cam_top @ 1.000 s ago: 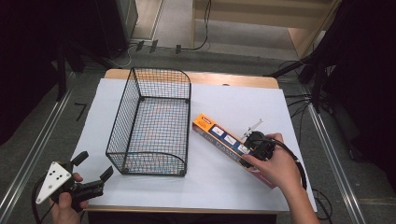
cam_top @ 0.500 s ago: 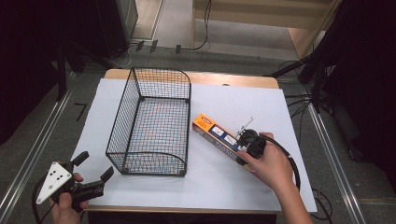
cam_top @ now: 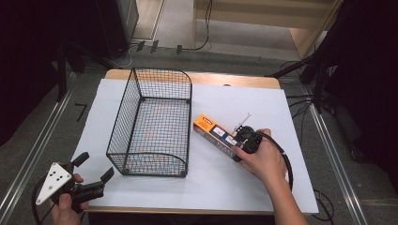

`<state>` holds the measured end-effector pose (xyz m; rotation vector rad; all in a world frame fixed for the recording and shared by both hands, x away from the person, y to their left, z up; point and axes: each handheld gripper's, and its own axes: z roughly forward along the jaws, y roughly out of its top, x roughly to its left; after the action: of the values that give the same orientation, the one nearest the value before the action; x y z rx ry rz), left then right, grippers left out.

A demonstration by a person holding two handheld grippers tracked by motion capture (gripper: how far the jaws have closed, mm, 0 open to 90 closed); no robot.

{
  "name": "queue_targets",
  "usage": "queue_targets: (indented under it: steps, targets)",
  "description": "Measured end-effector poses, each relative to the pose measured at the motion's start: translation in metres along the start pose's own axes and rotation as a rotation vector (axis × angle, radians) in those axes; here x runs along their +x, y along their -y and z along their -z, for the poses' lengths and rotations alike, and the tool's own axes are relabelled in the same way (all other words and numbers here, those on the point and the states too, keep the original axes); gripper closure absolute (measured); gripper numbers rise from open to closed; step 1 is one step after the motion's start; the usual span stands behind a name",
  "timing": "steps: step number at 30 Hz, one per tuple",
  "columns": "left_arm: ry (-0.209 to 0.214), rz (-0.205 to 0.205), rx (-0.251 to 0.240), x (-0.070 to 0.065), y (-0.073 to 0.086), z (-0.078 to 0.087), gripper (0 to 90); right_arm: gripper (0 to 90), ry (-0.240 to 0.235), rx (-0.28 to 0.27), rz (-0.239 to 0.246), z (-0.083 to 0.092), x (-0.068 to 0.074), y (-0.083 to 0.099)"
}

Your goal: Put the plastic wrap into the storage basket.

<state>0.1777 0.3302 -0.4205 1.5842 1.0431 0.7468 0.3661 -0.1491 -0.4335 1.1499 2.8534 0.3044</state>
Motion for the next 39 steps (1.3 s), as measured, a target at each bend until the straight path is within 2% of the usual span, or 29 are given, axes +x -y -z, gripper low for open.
queue_targets:
  steps: [8,12,16,21,23,26,35,39]
  targets:
    - [0.006,-0.002,0.002,-0.001,0.000,-0.002,3.9,33.9,0.015,0.041,-0.001,-0.010,0.003,-0.018]
    - [0.001,0.003,-0.003,0.001,0.000,0.001,3.9,35.2,0.036,0.056,-0.001,-0.014,0.007,-0.023]
    - [-0.001,0.007,-0.009,0.001,0.000,0.003,3.9,38.9,0.025,0.058,0.007,-0.014,0.005,-0.024]
    - [0.000,0.015,-0.009,0.001,0.000,0.003,3.9,40.8,0.023,0.062,0.044,-0.013,0.005,-0.024]
    - [-0.002,0.014,-0.008,0.001,0.000,0.002,3.9,41.2,0.015,0.057,0.060,-0.012,0.003,-0.022]
    - [-0.005,0.015,-0.001,0.001,0.001,0.002,3.8,41.5,0.029,0.053,0.092,-0.011,-0.001,-0.018]
    - [-0.012,0.013,-0.001,0.001,0.001,0.002,3.9,41.9,-0.023,0.025,0.134,-0.002,-0.021,-0.001]
    - [-0.020,0.011,0.003,0.002,0.001,0.001,3.9,41.9,-0.009,0.044,0.161,0.007,-0.025,0.005]
